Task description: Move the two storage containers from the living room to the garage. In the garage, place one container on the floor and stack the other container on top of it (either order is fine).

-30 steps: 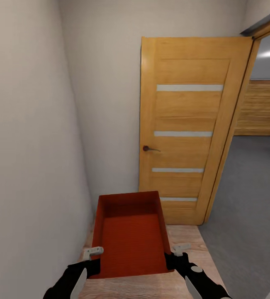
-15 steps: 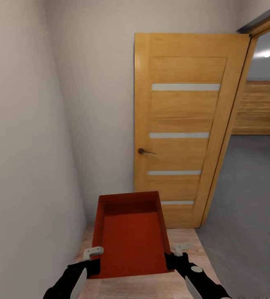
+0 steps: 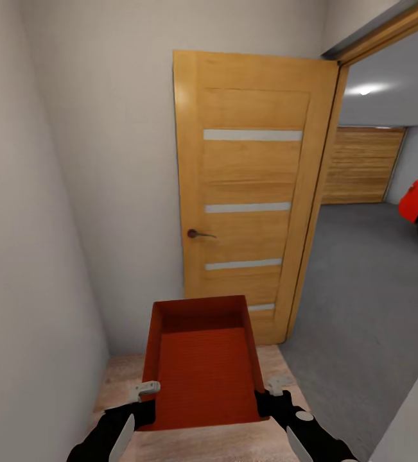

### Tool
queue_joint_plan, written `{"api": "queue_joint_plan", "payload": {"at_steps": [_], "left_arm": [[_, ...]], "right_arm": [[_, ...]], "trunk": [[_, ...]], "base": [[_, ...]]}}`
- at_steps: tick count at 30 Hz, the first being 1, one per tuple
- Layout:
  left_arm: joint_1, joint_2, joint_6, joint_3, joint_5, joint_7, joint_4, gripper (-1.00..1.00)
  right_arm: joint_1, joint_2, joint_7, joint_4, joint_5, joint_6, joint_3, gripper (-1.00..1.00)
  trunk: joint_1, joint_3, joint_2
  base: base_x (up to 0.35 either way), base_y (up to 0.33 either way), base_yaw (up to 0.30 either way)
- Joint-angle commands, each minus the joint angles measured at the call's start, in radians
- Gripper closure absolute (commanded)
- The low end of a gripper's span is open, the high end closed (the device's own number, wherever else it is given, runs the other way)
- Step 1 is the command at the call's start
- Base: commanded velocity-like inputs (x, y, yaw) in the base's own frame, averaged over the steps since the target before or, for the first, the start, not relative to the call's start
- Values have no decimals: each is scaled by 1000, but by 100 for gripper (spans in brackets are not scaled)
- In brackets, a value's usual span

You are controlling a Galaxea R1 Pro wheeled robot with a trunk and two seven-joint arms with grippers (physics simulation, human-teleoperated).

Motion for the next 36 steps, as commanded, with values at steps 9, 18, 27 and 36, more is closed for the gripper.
{"api": "queue_joint_plan", "payload": {"at_steps": [9, 18, 27, 36], "left_arm": [[-1, 18, -19, 10, -24, 30, -5, 100], [-1, 18, -19, 10, -24, 30, -5, 100], [-1, 18, -19, 10, -24, 30, -5, 100], [-1, 18, -19, 10, -24, 30, -5, 100]], "right_arm": [[-1, -1, 19, 3, -13, -4, 18, 100], [-1, -1, 19, 3, -13, -4, 18, 100], [-1, -1, 19, 3, -13, -4, 18, 100], [-1, -1, 19, 3, -13, -4, 18, 100]], "trunk": [[0, -2, -2], [0, -2, -2], [0, -2, -2], [0, -2, -2]], "base": [[0, 0, -276], [0, 0, -276], [0, 0, -276], [0, 0, -276]]}}
